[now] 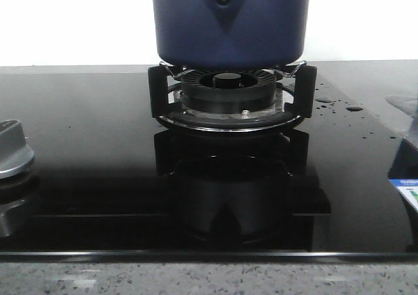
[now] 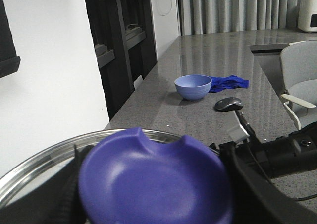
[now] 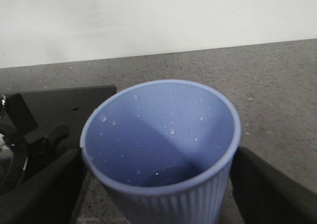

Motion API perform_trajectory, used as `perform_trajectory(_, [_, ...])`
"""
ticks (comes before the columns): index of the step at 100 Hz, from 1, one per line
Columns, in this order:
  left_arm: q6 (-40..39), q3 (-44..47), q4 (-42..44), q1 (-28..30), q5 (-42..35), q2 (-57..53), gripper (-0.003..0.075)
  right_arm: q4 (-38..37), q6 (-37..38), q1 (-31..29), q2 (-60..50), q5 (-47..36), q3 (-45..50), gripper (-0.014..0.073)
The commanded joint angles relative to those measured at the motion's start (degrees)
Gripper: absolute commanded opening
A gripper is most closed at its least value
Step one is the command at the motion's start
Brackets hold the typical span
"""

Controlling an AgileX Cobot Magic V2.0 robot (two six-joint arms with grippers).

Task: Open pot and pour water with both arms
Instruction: 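Reach the right gripper to the light blue ribbed cup and grasp it, then lift the cup with the right gripper and carry it over the pot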

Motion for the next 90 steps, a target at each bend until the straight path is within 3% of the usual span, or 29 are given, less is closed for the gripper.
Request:
perform_trajectory(1, [-0.5,-2.0,-5.7,0.1,0.4,-2.8,0.025,0.3,0.0,-0.4,2.7,-7.8,-1.9,0.0545])
perform_trajectory(20, [-0.5,-2.0,-4.4,0.1,0.4,-2.8,0.025,0.3,-1.2,-0.4,10.0,-14.6,-1.9,0.0545])
perform_trajectory(58, [-0.6,-2.0,-4.5,0.1,0.4,-2.8,0.0249,0.7,-4.0,-0.4,24.7,-37.3,-1.9,0.0545])
perform_trajectory(90, [-1.0,-2.0,-4.4,0.1,0.6,-2.8,0.0249,2.0,-9.5,-0.4,26.3,-37.8,-1.9,0.0541])
